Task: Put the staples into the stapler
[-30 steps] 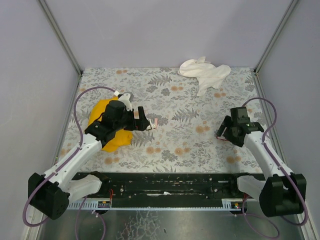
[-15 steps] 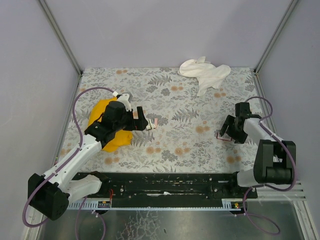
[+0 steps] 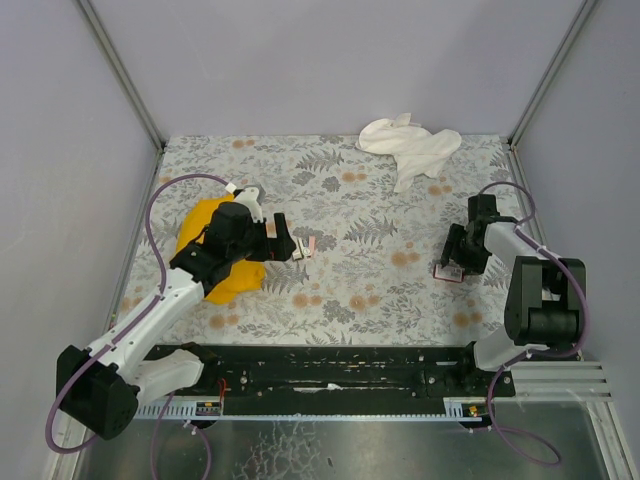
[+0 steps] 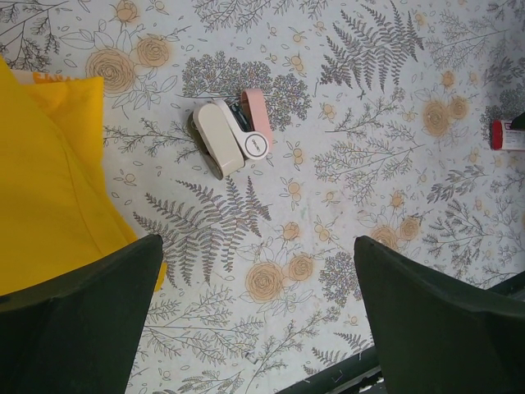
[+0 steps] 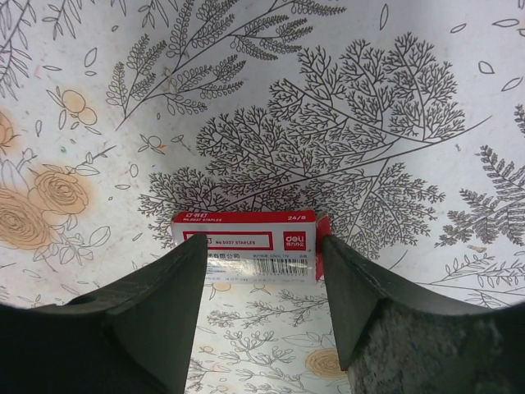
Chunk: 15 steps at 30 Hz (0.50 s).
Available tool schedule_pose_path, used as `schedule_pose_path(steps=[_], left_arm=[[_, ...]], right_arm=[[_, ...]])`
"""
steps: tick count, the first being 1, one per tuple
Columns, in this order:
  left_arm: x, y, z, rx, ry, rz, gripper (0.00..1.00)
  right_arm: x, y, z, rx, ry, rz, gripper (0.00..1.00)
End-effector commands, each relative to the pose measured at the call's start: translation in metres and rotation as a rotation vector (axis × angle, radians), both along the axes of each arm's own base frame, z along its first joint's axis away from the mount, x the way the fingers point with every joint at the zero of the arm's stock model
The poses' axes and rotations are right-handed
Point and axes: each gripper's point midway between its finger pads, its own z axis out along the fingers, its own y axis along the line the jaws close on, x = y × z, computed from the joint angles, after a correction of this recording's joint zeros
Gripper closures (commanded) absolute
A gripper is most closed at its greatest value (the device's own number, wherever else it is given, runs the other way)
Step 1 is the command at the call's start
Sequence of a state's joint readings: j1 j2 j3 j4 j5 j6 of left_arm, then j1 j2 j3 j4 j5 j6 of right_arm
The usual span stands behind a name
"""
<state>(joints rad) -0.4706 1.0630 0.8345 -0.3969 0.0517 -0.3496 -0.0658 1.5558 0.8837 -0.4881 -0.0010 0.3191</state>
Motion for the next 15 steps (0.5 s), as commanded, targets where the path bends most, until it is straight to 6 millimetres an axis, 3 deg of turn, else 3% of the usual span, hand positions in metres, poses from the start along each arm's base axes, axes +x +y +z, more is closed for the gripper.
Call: schedule_pose_path(steps=[1,6,15], left_arm=[[0.007,-0.003,0.005,-0.001,-0.036,-0.009,0.00],[0.007,-0.003,0.003,0.001,-0.027,-0.010,0.00],[0.004,-0.011,0.001,-0.021,-0.012,-0.049,0.00]], right_arm=[[0.006,0.001,0.006,0.009,-0.005,0.047,0.36],[0.007,0.010,0.002,0.058,0.002,0.082,0.40],[0.001,0.048,0.004,0.250,-0.005,0.168,0.44]])
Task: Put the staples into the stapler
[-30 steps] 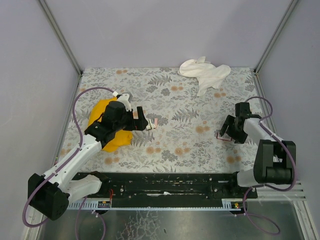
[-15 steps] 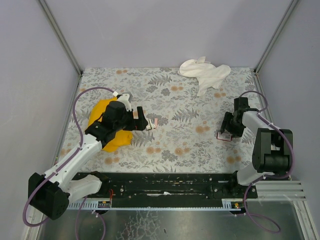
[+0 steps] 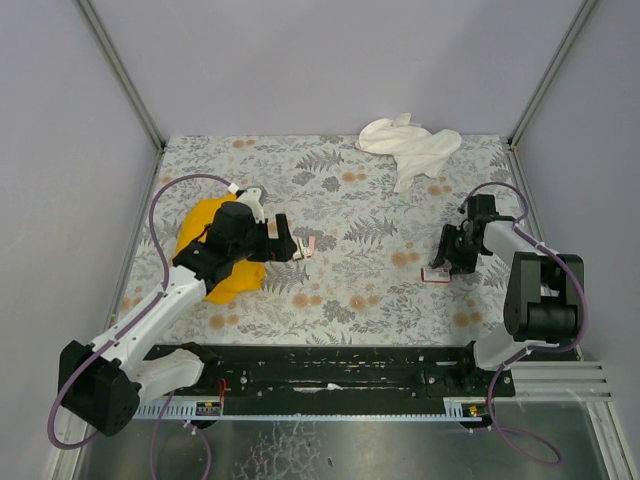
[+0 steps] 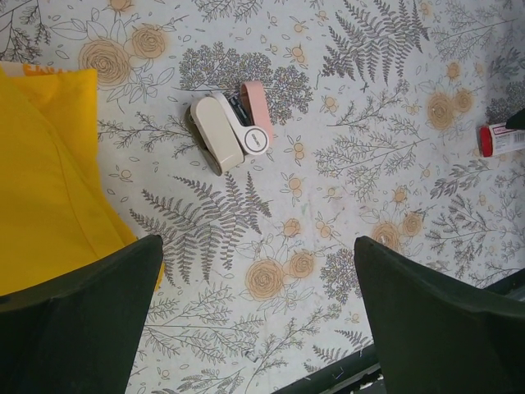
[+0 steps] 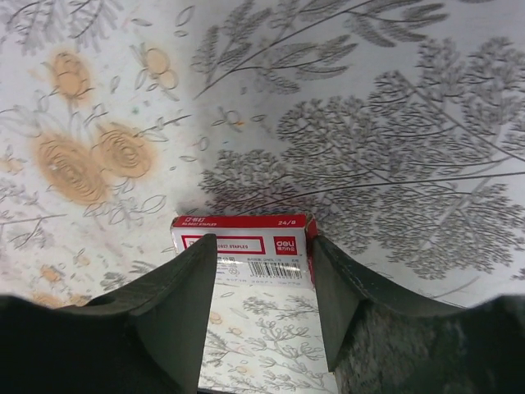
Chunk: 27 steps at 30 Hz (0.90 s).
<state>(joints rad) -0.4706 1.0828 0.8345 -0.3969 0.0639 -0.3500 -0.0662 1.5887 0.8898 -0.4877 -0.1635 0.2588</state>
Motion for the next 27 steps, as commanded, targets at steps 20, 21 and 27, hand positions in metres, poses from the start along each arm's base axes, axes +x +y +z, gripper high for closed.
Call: schedule_pose_path(steps=[20,21,27], left_arm=[[0.005,-0.095,0.037,-0.153,-0.032,-0.303,0.00],[0.009,-0.103,0.040,-0.174,-0.044,-0.312,0.00],[0.035,-0.135,0.025,-0.267,-0.039,-0.262,0.02]], right_arm=[[-0.015,0.078,0.052,0.161,-0.137,0.228,0.34],[-0.015,0.074,0.059,0.142,-0.155,0.208,0.33],[-0.016,0.037,0.087,0.056,-0.249,-0.004,0.25]])
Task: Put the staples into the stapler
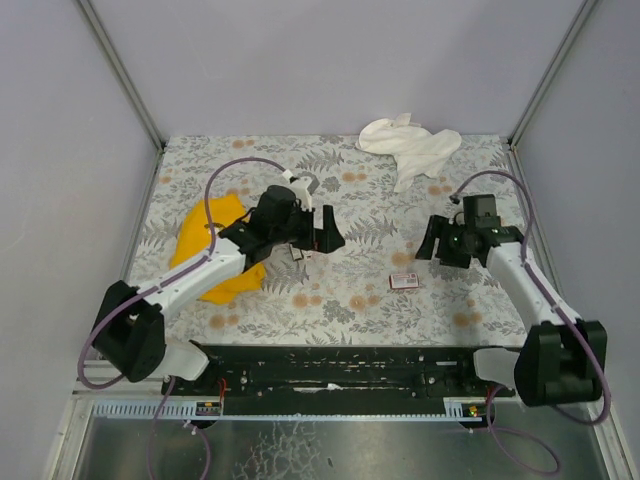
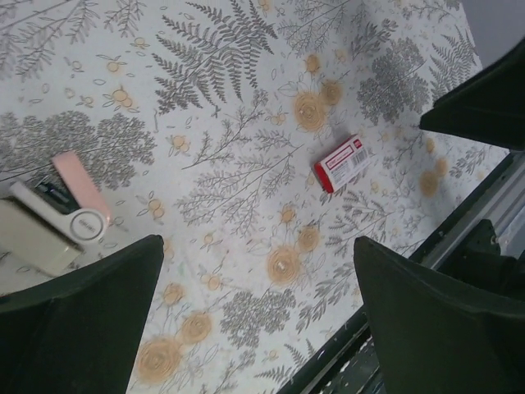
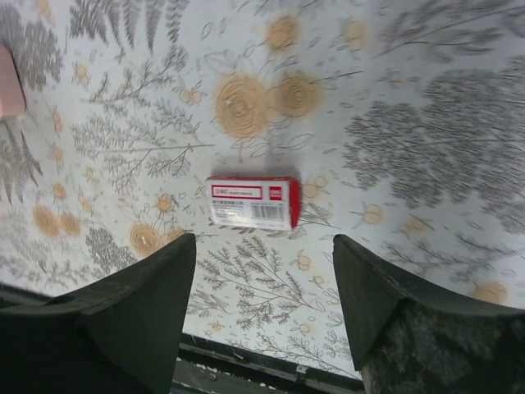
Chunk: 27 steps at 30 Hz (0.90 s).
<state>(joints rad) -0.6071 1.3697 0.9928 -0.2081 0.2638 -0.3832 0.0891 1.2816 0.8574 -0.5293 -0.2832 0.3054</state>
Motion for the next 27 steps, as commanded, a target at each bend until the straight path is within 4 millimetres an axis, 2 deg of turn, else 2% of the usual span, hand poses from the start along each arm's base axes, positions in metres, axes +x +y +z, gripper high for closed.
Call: schedule_pose_path(steps=[1,7,12,15,17,21,27], left_arm=[[0.023,-0.034,0.012,-0.141,-0.046,0.028,0.03],[0.014,-0.081,-0.018,-0.128,-0.085,-0.117,0.03],[-0.007,-0.128,-0.047,-0.102,-0.111,-0.277,0.04],[-0.016,-0.154,-0.063,-0.049,-0.142,-0.356,0.06],[-0.017,-0.165,-0.080,0.008,-0.158,-0.383,0.06],[-0.018,-0.181,-0.095,0.069,-0.199,-0.422,0.07],[-0.016,-0.187,-0.120,0.172,-0.218,-0.447,0.07]], right_arm=[[-0.005,-0.034,0.016,-0.066,-0.031,-0.209,0.25],[-0.013,-0.054,0.024,-0.128,-0.089,-0.336,0.17],[-0.019,-0.046,0.018,-0.072,-0.070,-0.356,0.16],[-0.018,-0.045,0.023,-0.048,-0.099,-0.376,0.16],[-0.019,-0.043,0.028,-0.034,-0.134,-0.370,0.16],[-0.026,-0.048,0.030,-0.063,-0.146,-0.365,0.15],[-0.031,-0.054,0.038,-0.090,-0.204,-0.361,0.14]])
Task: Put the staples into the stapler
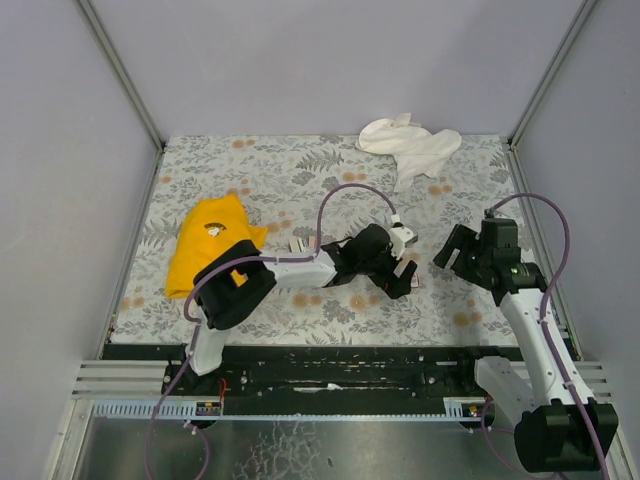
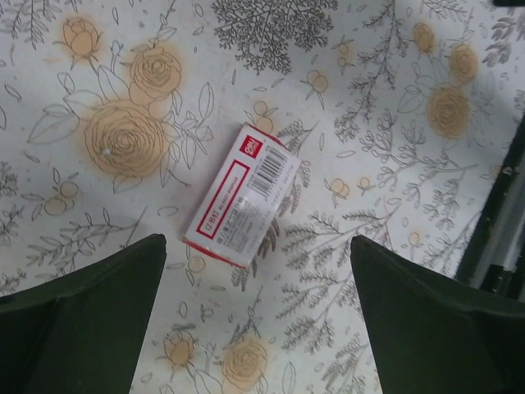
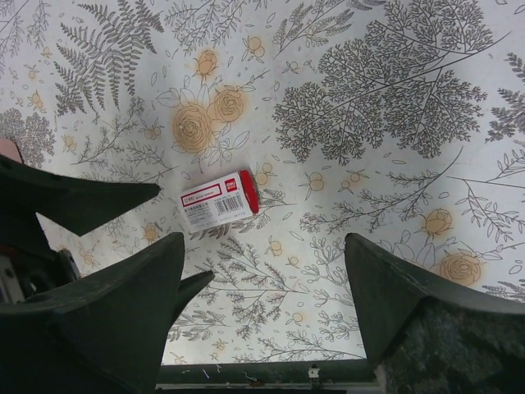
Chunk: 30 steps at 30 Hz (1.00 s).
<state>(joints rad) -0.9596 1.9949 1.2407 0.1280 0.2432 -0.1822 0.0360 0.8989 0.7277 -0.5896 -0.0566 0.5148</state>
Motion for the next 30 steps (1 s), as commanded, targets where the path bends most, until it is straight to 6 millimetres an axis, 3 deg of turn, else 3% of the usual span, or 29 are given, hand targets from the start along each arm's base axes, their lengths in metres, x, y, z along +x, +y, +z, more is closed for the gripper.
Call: schedule_pose_path(steps=[1,9,16,20,26,30], left_arm=[[0.016,-0.010,-0.004,0.044,-0.093,-0.009,0.07],[-0.008,-0.019,-0.024,0.076,-0.083,-0.105,0.07],[-0.005,-0.017,-0.026,0.117,-0.147,-0.112,0.08],[-0.008,-0.018,-0.028,0.128,-0.170,-0.144,0.17],[-0.027,-0.015,-0.046,0.188,-0.151,-0.184,0.28],[-0.028,-0.009,-0.053,0.228,-0.175,-0.149,0.33]], right_arm=[[-0.001,-0.007,0.007,-0.037,-0.047,-0.008,0.14],[-0.007,-0.001,0.008,-0.014,-0.060,0.024,0.14],[-0.010,0.007,0.006,0.033,-0.070,0.035,0.14],[-0.012,0.007,0.004,0.028,-0.061,0.036,0.13],[-0.014,0.004,0.002,0.021,-0.065,0.022,0.13],[-0.013,0.006,0.001,0.040,-0.071,0.015,0.13]])
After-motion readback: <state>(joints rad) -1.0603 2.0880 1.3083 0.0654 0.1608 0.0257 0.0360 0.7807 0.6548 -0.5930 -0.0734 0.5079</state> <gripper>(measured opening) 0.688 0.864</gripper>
